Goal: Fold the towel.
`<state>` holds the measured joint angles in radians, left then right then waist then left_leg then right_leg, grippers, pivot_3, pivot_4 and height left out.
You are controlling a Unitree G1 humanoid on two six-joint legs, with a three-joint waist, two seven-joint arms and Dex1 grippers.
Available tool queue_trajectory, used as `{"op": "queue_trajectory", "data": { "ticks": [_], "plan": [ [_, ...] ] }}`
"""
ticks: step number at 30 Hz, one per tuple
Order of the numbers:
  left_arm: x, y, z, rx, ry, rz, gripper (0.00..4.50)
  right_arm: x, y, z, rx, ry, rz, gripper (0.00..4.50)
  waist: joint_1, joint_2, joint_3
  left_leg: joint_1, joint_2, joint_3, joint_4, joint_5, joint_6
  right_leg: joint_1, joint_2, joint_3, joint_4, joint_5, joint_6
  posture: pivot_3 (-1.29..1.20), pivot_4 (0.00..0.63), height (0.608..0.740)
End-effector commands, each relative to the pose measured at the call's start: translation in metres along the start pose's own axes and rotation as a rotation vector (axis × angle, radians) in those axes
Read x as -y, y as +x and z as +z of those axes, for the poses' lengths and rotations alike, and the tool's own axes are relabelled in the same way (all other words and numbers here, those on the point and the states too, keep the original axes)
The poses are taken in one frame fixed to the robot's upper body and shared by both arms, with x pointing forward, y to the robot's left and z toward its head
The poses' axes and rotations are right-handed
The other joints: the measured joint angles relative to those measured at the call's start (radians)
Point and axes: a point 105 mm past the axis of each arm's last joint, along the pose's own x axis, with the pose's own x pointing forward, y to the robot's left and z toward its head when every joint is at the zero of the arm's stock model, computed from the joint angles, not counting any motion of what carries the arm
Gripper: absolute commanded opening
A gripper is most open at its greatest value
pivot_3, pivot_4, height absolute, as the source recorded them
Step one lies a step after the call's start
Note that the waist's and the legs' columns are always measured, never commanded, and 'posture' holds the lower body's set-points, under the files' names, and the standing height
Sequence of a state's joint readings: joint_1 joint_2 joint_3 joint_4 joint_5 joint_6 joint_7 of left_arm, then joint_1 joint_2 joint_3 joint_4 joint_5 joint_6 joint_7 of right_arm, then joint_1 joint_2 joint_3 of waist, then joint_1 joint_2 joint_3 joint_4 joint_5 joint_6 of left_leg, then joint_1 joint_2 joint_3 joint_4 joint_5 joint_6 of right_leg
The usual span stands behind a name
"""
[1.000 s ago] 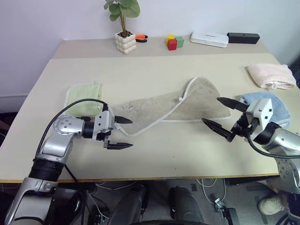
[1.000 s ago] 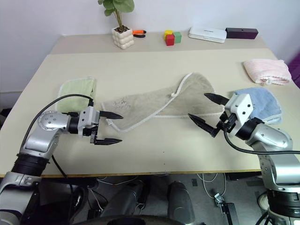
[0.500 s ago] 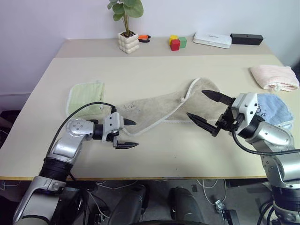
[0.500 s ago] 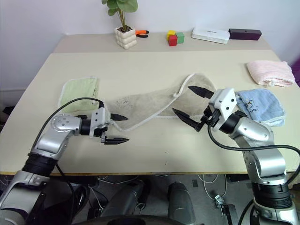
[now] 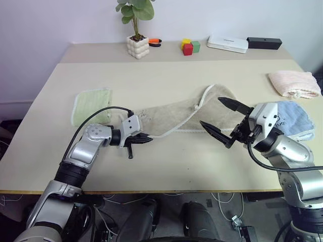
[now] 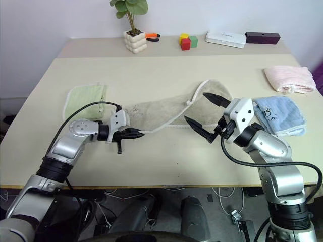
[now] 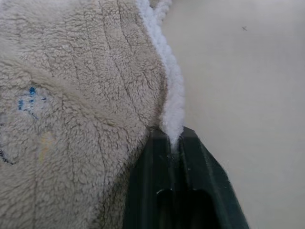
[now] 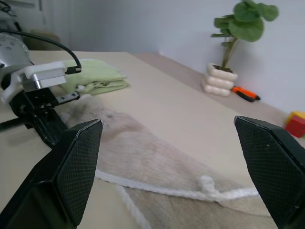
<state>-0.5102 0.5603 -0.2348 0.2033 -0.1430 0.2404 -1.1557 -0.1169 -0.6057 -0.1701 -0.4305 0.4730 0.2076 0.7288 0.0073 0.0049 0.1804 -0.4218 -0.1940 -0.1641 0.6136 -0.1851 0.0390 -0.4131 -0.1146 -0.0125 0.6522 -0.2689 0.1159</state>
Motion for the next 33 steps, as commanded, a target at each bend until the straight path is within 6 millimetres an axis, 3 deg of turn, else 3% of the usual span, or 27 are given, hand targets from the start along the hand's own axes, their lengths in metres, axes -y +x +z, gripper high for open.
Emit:
{"op": "queue_trajectory", "data": {
  "ticks": [1, 5, 7, 11, 20, 26, 29, 33],
  "plan": [
    [0.005, -0.015, 0.006, 0.038, -0.045, -0.031, 0.03, 0.003, 0.002, 0.007, 0.035, -0.041, -0.02, 4.5, -0.002, 0.0, 0.0, 0.0, 0.0, 0.0, 0.0, 0.0, 0.0, 0.0, 0.0, 0.0, 0.0, 0.0, 0.0, 0.0, 0.15, 0.74],
    [0.042, -0.054, 0.031, 0.125, -0.143, -0.237, 0.03, 0.019, 0.011, -0.002, 0.019, -0.086, -0.07, 4.5, -0.016, -0.001, 0.001, -0.001, 0.0, 0.0, -0.001, 0.0, 0.0, -0.001, 0.001, 0.001, 0.0, 0.0, 0.0, 0.0, 0.15, 0.74],
    [0.047, -0.068, 0.035, 0.128, -0.143, -0.224, 0.03, 0.031, 0.016, -0.008, 0.004, -0.102, -0.108, 4.5, -0.019, 0.0, 0.001, -0.001, 0.0, 0.0, -0.001, 0.0, 0.0, -0.002, 0.001, 0.001, 0.0, 0.0, 0.0, 0.0, 0.15, 0.74],
    [0.063, -0.099, 0.034, 0.073, -0.232, -0.261, 0.03, 0.037, 0.021, -0.034, -0.112, -0.173, -0.083, 4.5, -0.017, 0.0, 0.001, 0.0, 0.0, 0.0, -0.001, 0.0, 0.0, -0.006, 0.001, 0.002, 0.001, 0.0, -0.001, 0.0, 0.15, 0.74],
    [0.089, -0.152, 0.026, -0.047, -0.464, -0.296, 0.03, 0.05, 0.028, -0.042, -0.145, -0.195, -0.055, 4.5, -0.019, 0.0, 0.001, 0.0, 0.0, 0.002, -0.004, 0.0, -0.001, -0.009, 0.002, 0.006, 0.003, -0.002, -0.004, 0.0, 0.15, 0.74],
    [0.109, -0.154, 0.021, -0.047, -0.485, -0.356, 0.03, 0.06, 0.037, -0.043, -0.156, -0.11, -0.071, 4.5, -0.018, 0.0, 0.001, 0.0, 0.0, 0.004, -0.004, 0.0, -0.001, -0.01, 0.002, 0.007, 0.003, -0.002, -0.005, 0.0, 0.15, 0.74],
    [0.097, -0.139, 0.016, -0.017, -0.373, -0.27, 0.03, 0.062, 0.059, -0.042, -0.141, -0.048, -0.117, 4.5, -0.018, 0.001, 0.001, 0.0, 0.001, 0.004, -0.004, 0.0, -0.001, -0.01, 0.002, 0.008, 0.003, -0.003, -0.005, 0.0, 0.15, 0.74],
    [0.086, -0.121, 0.015, 0.019, -0.309, -0.221, 0.03, 0.078, 0.074, -0.072, -0.298, 0.007, -0.238, 4.5, -0.018, 0.0, 0.001, 0.0, 0.001, 0.006, -0.005, 0.0, -0.001, -0.011, 0.002, 0.009, 0.003, -0.002, -0.006, 0.0, 0.15, 0.74]
  ]
}}
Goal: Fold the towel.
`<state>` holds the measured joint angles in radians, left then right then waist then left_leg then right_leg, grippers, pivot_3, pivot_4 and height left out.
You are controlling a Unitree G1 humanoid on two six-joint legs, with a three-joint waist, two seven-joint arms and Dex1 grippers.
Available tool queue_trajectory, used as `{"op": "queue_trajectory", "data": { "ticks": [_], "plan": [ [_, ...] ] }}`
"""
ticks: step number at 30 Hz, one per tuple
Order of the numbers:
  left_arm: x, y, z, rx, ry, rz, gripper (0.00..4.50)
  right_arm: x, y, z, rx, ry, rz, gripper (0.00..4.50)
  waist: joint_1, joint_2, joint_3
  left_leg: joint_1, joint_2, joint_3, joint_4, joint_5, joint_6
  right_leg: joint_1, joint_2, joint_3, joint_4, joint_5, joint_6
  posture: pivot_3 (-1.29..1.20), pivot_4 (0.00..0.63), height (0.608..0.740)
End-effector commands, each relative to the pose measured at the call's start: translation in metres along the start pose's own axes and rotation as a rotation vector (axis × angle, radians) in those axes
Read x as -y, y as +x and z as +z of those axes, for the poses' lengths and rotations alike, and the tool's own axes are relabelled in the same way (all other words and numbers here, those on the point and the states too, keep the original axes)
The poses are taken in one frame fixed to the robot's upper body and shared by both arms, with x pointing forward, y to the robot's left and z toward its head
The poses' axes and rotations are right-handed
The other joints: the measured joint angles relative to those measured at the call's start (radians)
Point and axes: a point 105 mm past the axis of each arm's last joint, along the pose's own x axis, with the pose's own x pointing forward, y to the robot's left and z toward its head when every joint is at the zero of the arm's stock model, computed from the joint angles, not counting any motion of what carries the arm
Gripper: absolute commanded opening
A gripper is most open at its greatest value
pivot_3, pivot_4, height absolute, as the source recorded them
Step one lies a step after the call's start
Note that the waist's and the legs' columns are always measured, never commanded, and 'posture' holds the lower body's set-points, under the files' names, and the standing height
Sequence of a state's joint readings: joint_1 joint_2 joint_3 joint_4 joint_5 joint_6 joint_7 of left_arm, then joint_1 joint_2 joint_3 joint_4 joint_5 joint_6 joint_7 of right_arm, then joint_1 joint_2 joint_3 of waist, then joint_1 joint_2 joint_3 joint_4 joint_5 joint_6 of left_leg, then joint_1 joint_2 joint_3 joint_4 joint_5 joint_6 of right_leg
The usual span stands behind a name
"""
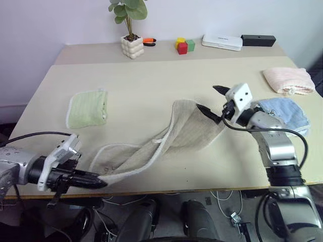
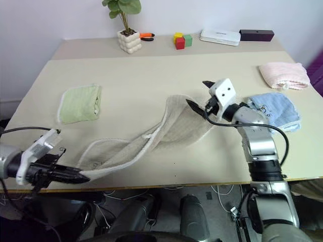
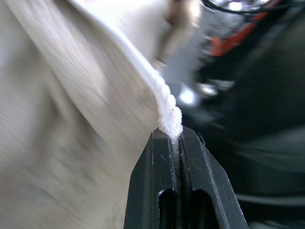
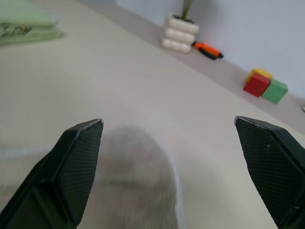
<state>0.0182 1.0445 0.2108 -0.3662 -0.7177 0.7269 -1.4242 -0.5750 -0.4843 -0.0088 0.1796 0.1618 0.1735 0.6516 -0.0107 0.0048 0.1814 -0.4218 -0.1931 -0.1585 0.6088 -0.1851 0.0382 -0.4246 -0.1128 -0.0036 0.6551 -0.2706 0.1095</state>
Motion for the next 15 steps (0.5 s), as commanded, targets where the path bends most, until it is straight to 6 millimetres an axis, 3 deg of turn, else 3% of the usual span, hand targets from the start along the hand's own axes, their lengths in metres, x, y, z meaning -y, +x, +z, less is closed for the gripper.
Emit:
{"op": "queue_trajectory", "data": {
  "ticks": [1, 5, 10, 13, 15],
  "plan": [
    [-0.009, 0.007, 0.004, 0.006, 0.085, 0.046, 0.03, 0.016, 0.01, -0.025, -0.169, 0.017, -0.111, 4.5, 0.0, 0.0, 0.0, 0.0, 0.0, 0.0, 0.0, 0.0, 0.0, 0.0, 0.0, 0.0, 0.0, 0.0, 0.0, 0.0, 0.15, 0.74],
    [-0.017, 0.009, 0.003, 0.009, 0.122, 0.084, 0.03, 0.013, 0.003, -0.056, -0.327, 0.096, -0.089, 4.5, 0.011, 0.0, 0.0, 0.0, 0.0, 0.001, -0.003, 0.0, 0.0, -0.002, 0.001, 0.001, -0.001, 0.001, 0.0, 0.0, 0.15, 0.74],
    [-0.02, 0.015, 0.004, 0.028, 0.147, 0.095, 0.03, 0.015, -0.007, -0.074, -0.455, 0.164, -0.082, 4.5, 0.013, 0.0, 0.0, 0.0, 0.0, 0.001, -0.005, 0.0, -0.001, -0.002, 0.0, 0.001, -0.001, 0.002, 0.003, 0.0, 0.15, 0.74],
    [-0.024, 0.017, 0.004, 0.023, 0.181, 0.113, 0.0, 0.009, -0.019, -0.083, -0.536, 0.221, -0.019, 3.68, 0.015, 0.0, 0.0, 0.0, 0.0, 0.001, -0.004, 0.0, -0.001, -0.002, 0.001, 0.001, -0.001, 0.002, 0.001, 0.0, 0.15, 0.74],
    [-0.026, 0.018, 0.005, 0.024, 0.194, 0.114, 0.0, 0.002, -0.03, -0.08, -0.559, 0.264, 0.045, 2.66, 0.026, 0.0, -0.001, 0.0, 0.0, 0.001, -0.003, 0.0, -0.001, -0.001, 0.001, 0.001, -0.001, 0.001, 0.0, 0.0, 0.15, 0.74]
  ]
}}
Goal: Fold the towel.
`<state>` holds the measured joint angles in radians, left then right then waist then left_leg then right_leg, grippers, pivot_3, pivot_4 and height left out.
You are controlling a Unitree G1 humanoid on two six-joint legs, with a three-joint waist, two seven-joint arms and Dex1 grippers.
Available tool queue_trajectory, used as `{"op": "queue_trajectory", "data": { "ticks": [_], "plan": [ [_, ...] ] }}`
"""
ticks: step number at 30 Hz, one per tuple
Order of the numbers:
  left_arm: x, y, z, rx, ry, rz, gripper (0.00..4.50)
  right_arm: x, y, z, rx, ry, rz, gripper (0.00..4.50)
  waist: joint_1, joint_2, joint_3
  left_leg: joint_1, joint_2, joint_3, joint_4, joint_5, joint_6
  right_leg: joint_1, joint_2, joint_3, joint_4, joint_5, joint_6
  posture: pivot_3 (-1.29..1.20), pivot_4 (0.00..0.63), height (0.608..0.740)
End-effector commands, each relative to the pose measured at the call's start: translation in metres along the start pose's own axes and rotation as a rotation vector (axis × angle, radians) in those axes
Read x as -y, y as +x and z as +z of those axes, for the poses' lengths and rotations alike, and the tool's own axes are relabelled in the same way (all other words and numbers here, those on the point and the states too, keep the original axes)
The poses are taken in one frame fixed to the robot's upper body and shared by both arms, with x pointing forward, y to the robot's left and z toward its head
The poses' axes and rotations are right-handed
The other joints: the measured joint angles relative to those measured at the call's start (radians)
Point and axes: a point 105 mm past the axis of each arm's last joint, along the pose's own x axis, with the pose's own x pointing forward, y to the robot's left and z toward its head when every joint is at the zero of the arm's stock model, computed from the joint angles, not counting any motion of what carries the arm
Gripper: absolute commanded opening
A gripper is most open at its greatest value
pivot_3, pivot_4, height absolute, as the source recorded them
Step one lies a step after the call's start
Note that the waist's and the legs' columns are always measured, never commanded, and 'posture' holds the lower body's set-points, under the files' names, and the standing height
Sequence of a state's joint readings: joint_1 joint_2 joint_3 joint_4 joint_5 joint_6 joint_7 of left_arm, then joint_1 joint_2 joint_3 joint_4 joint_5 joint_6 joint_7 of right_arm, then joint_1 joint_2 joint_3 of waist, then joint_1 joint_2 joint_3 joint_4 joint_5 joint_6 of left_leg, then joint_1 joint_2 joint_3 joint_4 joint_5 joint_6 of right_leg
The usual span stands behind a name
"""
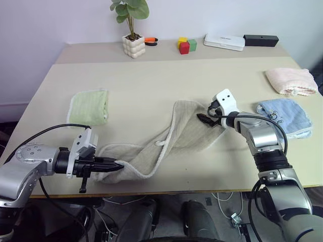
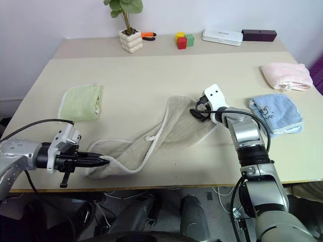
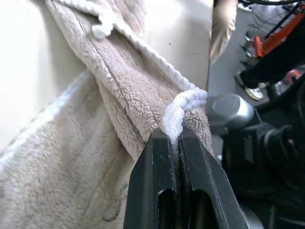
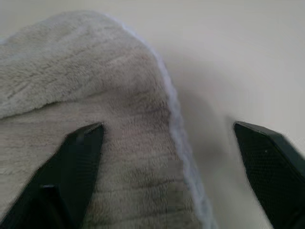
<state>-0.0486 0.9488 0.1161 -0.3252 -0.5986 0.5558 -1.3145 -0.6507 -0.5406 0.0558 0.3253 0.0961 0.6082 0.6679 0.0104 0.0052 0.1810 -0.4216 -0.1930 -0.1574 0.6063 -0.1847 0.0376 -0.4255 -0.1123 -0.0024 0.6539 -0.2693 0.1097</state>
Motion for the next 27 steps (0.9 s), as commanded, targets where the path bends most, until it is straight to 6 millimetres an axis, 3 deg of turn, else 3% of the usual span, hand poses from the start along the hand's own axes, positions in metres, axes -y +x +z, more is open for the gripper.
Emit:
{"op": "queue_trajectory", "data": {
  "ticks": [1, 5, 13, 15, 20, 23, 27],
  "plan": [
    [-0.003, 0.001, 0.002, 0.002, 0.04, 0.006, 0.0, -0.006, -0.017, -0.016, -0.09, 0.04, 0.08, 2.1, 0.007, -0.001, 0.0, 0.0, 0.0, 0.0, 0.001, 0.0, 0.0, 0.001, 0.0, 0.0, 0.0, 0.0, 0.0, 0.0, 0.15, 0.74],
    [-0.008, 0.002, 0.002, 0.004, 0.057, 0.014, 0.0, -0.009, -0.034, -0.021, -0.134, 0.046, 0.129, 0.03, 0.002, -0.001, -0.001, 0.0, 0.0, 0.0, 0.001, 0.0, 0.001, 0.001, 0.0, 0.0, -0.001, 0.0, 0.0, 0.0, 0.15, 0.74],
    [-0.015, 0.004, 0.002, 0.014, 0.079, 0.02, 0.0, -0.038, -0.088, -0.031, -0.206, -0.058, 0.343, 0.03, 0.003, -0.001, -0.001, -0.004, 0.0, 0.001, 0.001, -0.001, 0.002, 0.001, -0.001, 0.0, -0.003, 0.0, 0.0, 0.0, 0.15, 0.74],
    [-0.016, 0.004, 0.003, 0.014, 0.081, 0.018, 0.0, -0.045, -0.097, -0.027, -0.207, -0.083, 0.389, 0.03, 0.002, -0.001, -0.001, -0.005, 0.0, 0.001, 0.001, -0.002, 0.002, 0.001, -0.001, 0.0, -0.004, 0.0, 0.0, 0.0, 0.15, 0.74],
    [-0.019, 0.002, 0.005, 0.018, 0.083, 0.018, 0.0, -0.065, -0.118, 0.004, -0.094, -0.142, 0.544, 0.03, -0.006, -0.001, 0.0, -0.005, 0.003, 0.006, 0.003, -0.002, 0.003, 0.001, -0.002, 0.0, -0.003, 0.0, 0.0, 0.0, 0.15, 0.74],
    [-0.019, 0.005, 0.004, 0.019, 0.091, 0.014, 0.0, -0.061, -0.123, 0.011, -0.04, -0.144, 0.579, 0.86, -0.004, -0.001, 0.0, -0.005, 0.004, 0.008, 0.004, -0.002, 0.004, 0.001, -0.002, 0.0, -0.004, 0.0, 0.0, 0.0, 0.15, 0.74],
    [-0.017, 0.006, 0.005, 0.022, 0.089, 0.01, 0.0, -0.047, -0.12, 0.001, -0.084, -0.172, 0.514, 2.78, 0.001, -0.001, 0.0, -0.005, 0.004, 0.01, 0.004, -0.003, 0.005, 0.001, -0.002, 0.0, -0.004, 0.0, 0.0, 0.0, 0.15, 0.74]
  ]
}}
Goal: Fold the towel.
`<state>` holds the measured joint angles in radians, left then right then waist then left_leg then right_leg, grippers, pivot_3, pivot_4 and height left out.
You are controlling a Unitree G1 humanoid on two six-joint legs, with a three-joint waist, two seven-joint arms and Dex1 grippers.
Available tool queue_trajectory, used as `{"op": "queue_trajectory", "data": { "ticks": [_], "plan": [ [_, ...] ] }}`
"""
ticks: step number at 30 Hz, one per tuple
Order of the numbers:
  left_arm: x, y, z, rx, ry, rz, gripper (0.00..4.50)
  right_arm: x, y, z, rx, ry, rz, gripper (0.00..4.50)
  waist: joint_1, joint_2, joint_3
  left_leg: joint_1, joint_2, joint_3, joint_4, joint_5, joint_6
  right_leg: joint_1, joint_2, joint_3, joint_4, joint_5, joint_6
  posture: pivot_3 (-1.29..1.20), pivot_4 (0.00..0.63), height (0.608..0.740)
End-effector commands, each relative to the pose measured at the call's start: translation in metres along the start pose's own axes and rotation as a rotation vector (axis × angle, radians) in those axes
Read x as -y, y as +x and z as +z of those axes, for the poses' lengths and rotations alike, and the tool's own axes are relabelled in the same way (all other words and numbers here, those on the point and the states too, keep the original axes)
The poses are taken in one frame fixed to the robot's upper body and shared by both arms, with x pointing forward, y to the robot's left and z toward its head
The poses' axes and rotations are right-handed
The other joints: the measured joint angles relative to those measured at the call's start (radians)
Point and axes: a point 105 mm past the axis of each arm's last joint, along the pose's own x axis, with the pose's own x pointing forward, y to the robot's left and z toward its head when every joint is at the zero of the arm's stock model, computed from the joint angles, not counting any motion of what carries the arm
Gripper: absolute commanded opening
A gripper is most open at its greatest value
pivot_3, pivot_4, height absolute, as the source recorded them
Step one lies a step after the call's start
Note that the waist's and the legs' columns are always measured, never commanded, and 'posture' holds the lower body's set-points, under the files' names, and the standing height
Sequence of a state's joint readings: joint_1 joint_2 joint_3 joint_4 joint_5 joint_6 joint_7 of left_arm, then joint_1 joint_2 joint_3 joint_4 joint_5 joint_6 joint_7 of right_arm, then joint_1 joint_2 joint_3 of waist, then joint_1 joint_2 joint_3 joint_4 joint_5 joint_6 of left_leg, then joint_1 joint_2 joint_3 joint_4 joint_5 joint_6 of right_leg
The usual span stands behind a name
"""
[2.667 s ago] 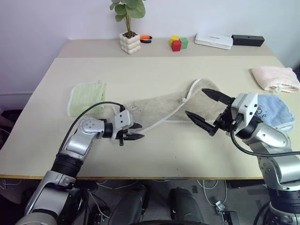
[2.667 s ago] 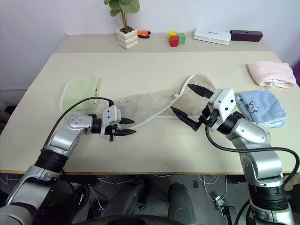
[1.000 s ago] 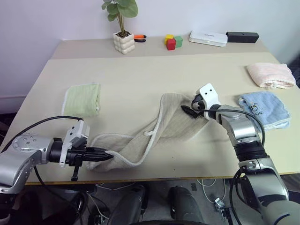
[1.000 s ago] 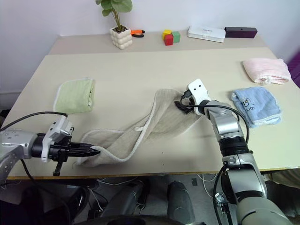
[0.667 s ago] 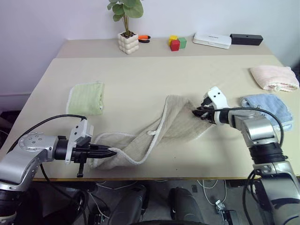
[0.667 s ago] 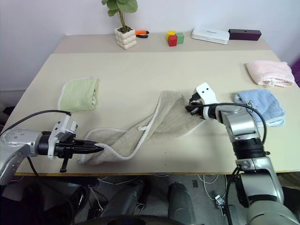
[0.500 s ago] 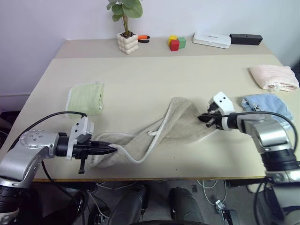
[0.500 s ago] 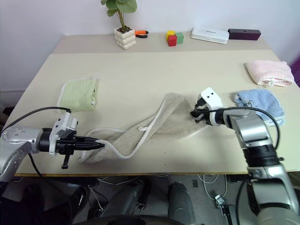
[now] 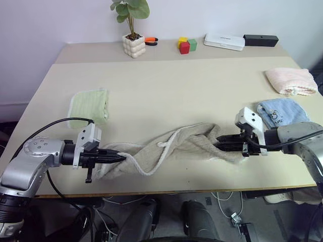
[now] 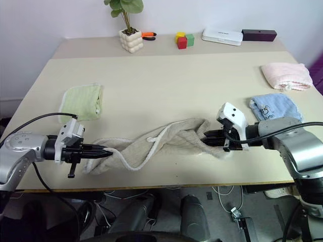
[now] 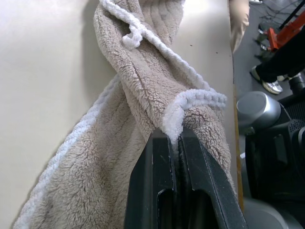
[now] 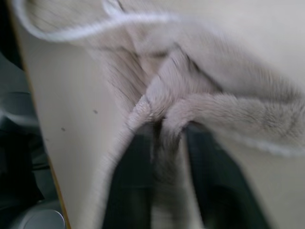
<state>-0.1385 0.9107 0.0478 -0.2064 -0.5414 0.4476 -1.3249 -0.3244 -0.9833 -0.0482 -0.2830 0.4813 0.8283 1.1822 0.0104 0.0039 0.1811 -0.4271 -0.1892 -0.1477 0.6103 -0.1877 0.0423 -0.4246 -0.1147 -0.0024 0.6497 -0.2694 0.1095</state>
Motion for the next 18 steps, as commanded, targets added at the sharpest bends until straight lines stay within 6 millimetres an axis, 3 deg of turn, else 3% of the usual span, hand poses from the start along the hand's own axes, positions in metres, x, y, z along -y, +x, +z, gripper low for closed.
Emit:
{"op": "queue_trajectory", "data": {
  "ticks": [1, 3, 4, 8, 11, 15, 18],
  "plan": [
    [0.001, 0.0, 0.005, 0.004, 0.027, -0.008, 0.0, 0.012, -0.011, -0.007, -0.068, -0.044, -0.076, 3.28, 0.001, 0.0, 0.0, 0.0, 0.0, 0.0, 0.0, 0.0, 0.0, 0.0, 0.0, 0.0, 0.0, 0.0, 0.0, 0.0, 0.15, 0.74],
    [0.001, 0.0, 0.005, 0.0, 0.031, -0.01, 0.0, 0.018, -0.014, -0.015, -0.113, -0.072, -0.111, 4.31, 0.003, 0.0, 0.0, 0.0, 0.0, 0.001, 0.0, 0.0, 0.001, 0.0, -0.001, 0.0, 0.0, 0.0, 0.0, 0.0, 0.15, 0.74],
    [0.001, 0.0, 0.005, -0.001, 0.028, -0.01, 0.0, 0.025, -0.015, -0.007, -0.067, -0.087, -0.149, 4.41, 0.002, 0.0, 0.0, 0.0, 0.0, 0.001, 0.0, -0.001, 0.001, 0.0, -0.001, 0.0, -0.001, 0.0, 0.0, 0.0, 0.15, 0.74],
    [0.001, 0.001, 0.005, -0.001, 0.024, -0.013, 0.0, 0.044, -0.023, 0.035, 0.201, -0.065, -0.205, 4.41, -0.01, 0.001, 0.001, 0.0, 0.003, 0.007, 0.001, -0.001, 0.001, -0.001, -0.002, 0.0, -0.001, 0.003, 0.001, 0.0, 0.15, 0.74],
    [0.001, 0.001, 0.006, 0.001, 0.03, -0.022, 0.0, 0.055, -0.025, 0.052, 0.308, -0.022, -0.242, 4.41, -0.009, 0.0, 0.001, 0.0, 0.004, 0.008, 0.001, -0.001, 0.001, -0.002, -0.002, 0.0, -0.001, 0.004, 0.001, 0.0, 0.15, 0.74],
    [0.0, 0.002, 0.008, 0.006, 0.034, -0.022, 0.0, 0.087, -0.015, 0.049, 0.289, 0.007, -0.43, 4.41, -0.004, 0.0, 0.0, 0.0, 0.004, 0.008, 0.001, -0.001, 0.001, -0.002, -0.001, 0.0, -0.001, 0.005, 0.002, 0.0, 0.15, 0.74],
    [0.0, 0.003, 0.009, 0.006, 0.043, -0.022, 0.0, 0.099, -0.003, 0.042, 0.253, 0.038, -0.49, 4.41, -0.001, 0.0, 0.001, 0.0, 0.004, 0.008, 0.001, -0.001, 0.001, -0.002, -0.001, 0.0, -0.001, 0.005, 0.001, 0.0, 0.15, 0.74]
  ]
}}
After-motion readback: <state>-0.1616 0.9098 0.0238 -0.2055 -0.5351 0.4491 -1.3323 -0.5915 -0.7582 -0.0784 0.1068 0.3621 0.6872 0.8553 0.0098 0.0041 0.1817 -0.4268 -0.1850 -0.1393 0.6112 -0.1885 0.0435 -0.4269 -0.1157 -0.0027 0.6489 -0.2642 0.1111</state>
